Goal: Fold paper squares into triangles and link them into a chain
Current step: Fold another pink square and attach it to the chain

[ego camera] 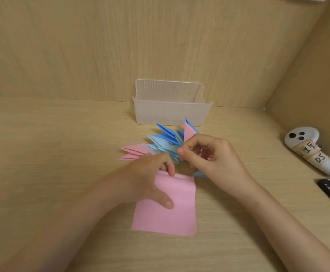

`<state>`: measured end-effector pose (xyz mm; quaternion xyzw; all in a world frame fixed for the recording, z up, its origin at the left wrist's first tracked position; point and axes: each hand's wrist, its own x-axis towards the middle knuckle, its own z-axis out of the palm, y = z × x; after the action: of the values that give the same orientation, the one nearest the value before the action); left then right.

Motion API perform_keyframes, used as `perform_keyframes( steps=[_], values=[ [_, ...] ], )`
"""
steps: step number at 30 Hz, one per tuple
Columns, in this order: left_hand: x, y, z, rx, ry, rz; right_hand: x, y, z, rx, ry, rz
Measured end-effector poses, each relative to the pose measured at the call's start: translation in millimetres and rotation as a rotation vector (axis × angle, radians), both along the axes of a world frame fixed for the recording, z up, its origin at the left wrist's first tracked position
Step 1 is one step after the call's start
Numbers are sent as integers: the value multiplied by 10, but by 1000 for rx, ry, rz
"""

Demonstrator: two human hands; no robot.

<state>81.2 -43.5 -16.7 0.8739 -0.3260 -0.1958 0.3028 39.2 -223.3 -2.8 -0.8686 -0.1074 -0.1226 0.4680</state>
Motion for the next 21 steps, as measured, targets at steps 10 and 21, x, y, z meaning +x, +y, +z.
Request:
perform_keyframes(
  steps=[10, 21],
  values=[
    [58, 23, 77, -138, 82, 67, 0, -26, -4, -104, 133, 42],
    [96, 34, 87, -257, 1, 103, -7, -46, -15, -157, 160, 69]
  ],
)
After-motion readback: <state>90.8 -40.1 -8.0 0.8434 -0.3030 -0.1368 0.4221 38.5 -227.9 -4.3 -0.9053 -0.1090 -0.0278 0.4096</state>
